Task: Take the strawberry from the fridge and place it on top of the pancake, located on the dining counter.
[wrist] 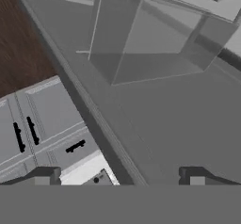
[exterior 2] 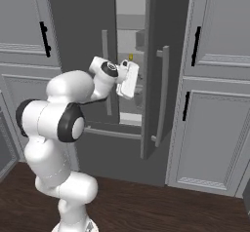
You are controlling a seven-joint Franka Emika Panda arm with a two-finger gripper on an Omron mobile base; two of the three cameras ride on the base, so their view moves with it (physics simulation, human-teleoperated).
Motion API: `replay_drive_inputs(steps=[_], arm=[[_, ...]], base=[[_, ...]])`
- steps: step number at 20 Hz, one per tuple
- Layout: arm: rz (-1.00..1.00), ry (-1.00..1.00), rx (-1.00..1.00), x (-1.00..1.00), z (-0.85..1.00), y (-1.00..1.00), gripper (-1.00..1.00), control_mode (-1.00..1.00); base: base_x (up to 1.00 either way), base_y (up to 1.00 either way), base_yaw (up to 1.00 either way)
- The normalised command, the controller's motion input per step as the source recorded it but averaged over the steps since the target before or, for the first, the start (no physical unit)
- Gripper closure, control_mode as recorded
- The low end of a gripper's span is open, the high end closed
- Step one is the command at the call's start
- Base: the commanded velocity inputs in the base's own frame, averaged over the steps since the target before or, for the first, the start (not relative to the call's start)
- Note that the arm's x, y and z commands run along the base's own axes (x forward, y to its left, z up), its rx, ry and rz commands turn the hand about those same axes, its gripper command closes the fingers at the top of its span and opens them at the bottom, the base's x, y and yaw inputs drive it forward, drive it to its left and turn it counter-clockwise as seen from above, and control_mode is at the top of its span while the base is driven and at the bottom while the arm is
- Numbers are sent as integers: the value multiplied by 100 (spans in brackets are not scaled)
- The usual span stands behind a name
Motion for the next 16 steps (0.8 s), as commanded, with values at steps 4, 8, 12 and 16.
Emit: replay_drive_inputs(steps=[4, 8, 12, 16], arm=[[9, 11, -9, 34, 0, -29, -100, -100], [0, 4, -1, -4, 0, -62, -100, -100], [0, 7, 0, -15, 0, -82, -100, -100], [0, 9, 0, -6, 0, -93, -100, -100]], base=[[0, 0, 0], [0, 0, 0], [0, 0, 0], [0, 0, 0]])
